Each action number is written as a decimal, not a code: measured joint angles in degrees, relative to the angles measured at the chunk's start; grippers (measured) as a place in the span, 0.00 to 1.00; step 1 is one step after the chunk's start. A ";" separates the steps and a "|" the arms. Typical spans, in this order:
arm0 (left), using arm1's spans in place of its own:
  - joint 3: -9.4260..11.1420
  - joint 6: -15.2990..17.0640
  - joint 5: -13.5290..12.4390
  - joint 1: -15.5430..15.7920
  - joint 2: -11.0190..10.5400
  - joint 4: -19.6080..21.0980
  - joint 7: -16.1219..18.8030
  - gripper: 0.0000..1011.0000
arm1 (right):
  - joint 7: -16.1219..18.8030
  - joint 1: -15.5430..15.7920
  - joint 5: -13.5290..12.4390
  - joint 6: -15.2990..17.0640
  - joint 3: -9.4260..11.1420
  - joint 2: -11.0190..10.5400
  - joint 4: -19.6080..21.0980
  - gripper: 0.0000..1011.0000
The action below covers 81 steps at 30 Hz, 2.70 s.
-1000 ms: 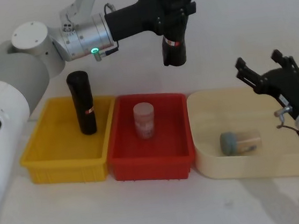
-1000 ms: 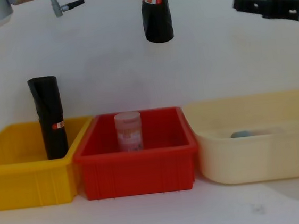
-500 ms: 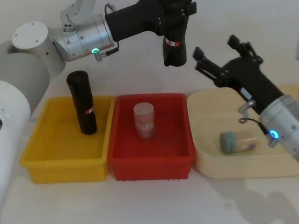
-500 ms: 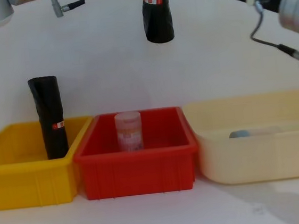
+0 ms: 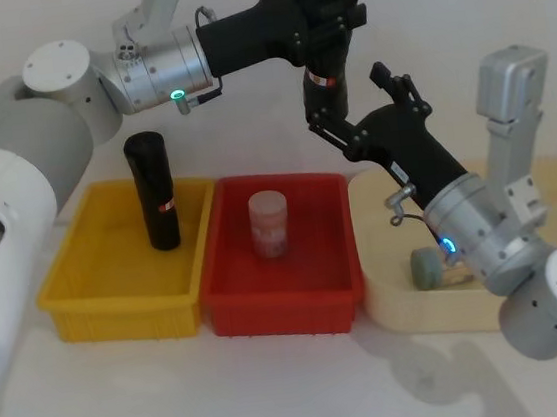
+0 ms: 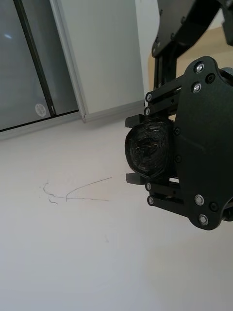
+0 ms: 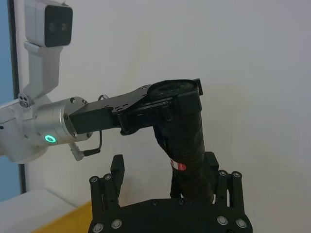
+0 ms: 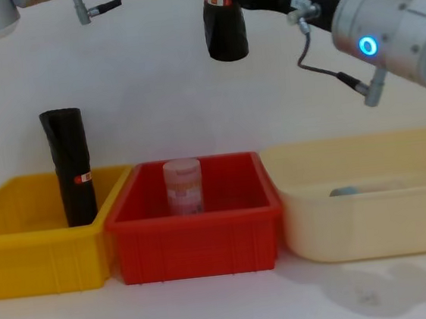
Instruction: Pick up the garbage bag with the one hand and transfer it to the other hand.
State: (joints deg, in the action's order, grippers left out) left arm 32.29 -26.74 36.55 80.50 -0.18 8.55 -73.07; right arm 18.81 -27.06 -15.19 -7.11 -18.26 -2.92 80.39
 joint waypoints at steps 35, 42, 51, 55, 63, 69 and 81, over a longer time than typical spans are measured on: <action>0.00 -0.01 -0.01 0.01 0.01 -0.05 0.00 0.53 | -10.15 -10.16 9.39 -2.59 -1.38 6.46 -15.71 0.99; 0.00 0.00 -0.01 0.01 0.01 -0.05 0.00 0.53 | -10.88 -11.82 10.11 -2.87 -1.14 7.50 -18.04 0.99; 0.00 0.00 -0.01 0.01 0.01 -0.05 0.00 0.53 | -11.39 -13.00 10.64 -3.10 -0.94 8.25 -19.74 0.95; 0.00 0.00 -0.01 0.01 0.01 -0.05 0.00 0.53 | -11.53 -13.36 10.80 -3.16 -0.89 8.51 -20.23 0.85; 0.00 0.00 -0.01 0.01 0.01 -0.05 0.00 0.53 | -11.73 -13.74 10.99 -3.23 -0.81 8.76 -20.84 0.62; 0.00 0.00 -0.01 0.01 0.01 -0.05 0.01 0.53 | -11.79 -13.89 11.05 -3.27 -0.77 8.87 -21.06 0.50; 0.00 0.00 -0.01 0.01 0.01 -0.05 0.01 0.53 | -11.85 -14.08 11.13 -3.29 -0.76 8.97 -21.32 0.50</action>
State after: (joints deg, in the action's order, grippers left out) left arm 32.29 -26.74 36.54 80.51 -0.17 8.50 -73.05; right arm 6.96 -41.14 -4.06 -10.39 -19.02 6.05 59.06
